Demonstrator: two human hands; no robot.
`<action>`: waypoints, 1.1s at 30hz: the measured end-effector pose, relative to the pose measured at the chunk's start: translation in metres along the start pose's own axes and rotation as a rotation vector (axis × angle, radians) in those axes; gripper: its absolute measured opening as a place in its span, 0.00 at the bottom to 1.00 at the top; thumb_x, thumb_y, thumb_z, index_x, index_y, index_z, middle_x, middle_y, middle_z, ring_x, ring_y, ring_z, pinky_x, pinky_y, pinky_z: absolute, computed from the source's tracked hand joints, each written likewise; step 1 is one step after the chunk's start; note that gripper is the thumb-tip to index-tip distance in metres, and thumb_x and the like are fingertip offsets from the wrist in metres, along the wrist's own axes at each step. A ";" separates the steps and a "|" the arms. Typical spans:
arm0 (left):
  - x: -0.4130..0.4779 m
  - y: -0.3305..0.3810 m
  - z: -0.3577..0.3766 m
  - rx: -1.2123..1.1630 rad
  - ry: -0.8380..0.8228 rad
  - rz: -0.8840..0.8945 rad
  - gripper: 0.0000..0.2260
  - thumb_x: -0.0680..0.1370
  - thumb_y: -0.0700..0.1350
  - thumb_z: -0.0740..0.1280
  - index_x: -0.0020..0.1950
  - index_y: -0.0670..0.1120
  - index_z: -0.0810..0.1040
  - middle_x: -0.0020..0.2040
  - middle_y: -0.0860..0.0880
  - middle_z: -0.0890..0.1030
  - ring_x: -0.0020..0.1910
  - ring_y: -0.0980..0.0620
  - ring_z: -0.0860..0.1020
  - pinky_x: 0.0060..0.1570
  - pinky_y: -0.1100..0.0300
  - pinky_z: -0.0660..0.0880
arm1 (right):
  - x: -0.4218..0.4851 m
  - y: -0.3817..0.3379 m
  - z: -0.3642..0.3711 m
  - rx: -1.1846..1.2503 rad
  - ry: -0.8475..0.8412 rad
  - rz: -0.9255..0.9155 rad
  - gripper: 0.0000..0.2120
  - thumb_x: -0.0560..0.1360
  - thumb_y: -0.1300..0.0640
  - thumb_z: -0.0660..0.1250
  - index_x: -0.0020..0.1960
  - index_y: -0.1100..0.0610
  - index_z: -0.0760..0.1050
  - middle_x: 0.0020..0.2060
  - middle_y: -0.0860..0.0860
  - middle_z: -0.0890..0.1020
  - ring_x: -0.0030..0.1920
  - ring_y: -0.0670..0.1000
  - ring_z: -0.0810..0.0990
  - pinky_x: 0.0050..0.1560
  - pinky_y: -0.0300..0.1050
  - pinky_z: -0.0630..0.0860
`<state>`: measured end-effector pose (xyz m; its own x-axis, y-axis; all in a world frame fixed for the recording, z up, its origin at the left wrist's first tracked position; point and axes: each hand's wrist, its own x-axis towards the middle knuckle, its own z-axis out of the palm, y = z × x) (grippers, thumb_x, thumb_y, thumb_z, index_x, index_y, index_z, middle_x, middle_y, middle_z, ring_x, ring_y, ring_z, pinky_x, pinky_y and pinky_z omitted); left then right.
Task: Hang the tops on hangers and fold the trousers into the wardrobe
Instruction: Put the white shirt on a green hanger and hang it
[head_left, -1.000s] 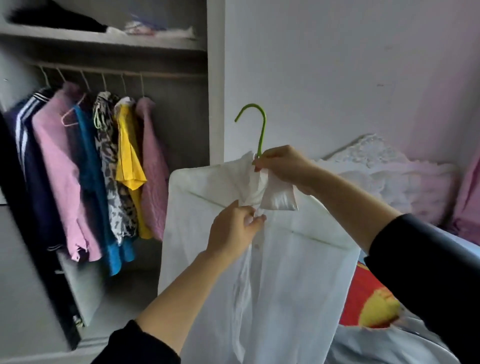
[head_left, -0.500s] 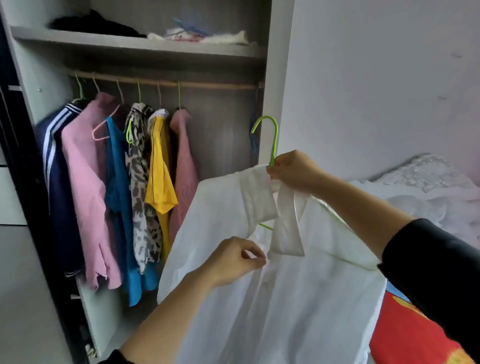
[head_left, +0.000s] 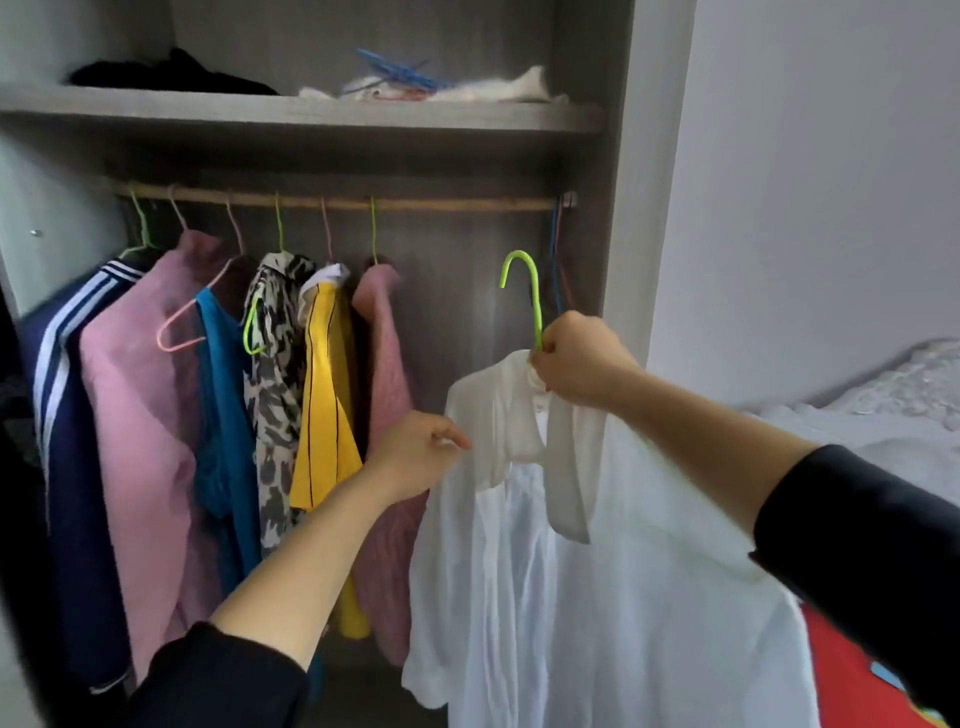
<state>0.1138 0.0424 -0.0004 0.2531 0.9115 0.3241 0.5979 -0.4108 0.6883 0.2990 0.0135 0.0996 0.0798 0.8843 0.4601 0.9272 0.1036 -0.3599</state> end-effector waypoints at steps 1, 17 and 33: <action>0.014 -0.004 -0.006 0.014 0.047 0.023 0.10 0.76 0.38 0.63 0.49 0.48 0.83 0.51 0.54 0.81 0.53 0.57 0.77 0.54 0.62 0.72 | 0.008 -0.004 0.011 -0.003 0.013 0.014 0.08 0.74 0.57 0.62 0.45 0.61 0.77 0.36 0.55 0.75 0.38 0.59 0.73 0.37 0.42 0.68; 0.248 -0.042 -0.122 0.604 0.356 0.312 0.26 0.74 0.48 0.67 0.71 0.51 0.67 0.72 0.47 0.63 0.72 0.46 0.58 0.67 0.50 0.63 | 0.210 -0.061 0.084 -0.122 0.201 0.065 0.03 0.75 0.57 0.62 0.45 0.56 0.69 0.46 0.57 0.78 0.48 0.61 0.77 0.41 0.46 0.68; 0.372 -0.050 -0.169 0.723 0.566 0.422 0.34 0.71 0.48 0.68 0.75 0.44 0.59 0.72 0.45 0.65 0.73 0.45 0.58 0.73 0.52 0.50 | 0.336 -0.095 0.128 -0.147 0.250 0.021 0.16 0.76 0.54 0.60 0.61 0.61 0.71 0.60 0.60 0.75 0.60 0.62 0.74 0.52 0.47 0.71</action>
<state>0.0498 0.3985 0.1957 0.2648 0.4742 0.8396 0.9080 -0.4157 -0.0516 0.1905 0.3588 0.1840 0.1702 0.7437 0.6465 0.9662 0.0031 -0.2579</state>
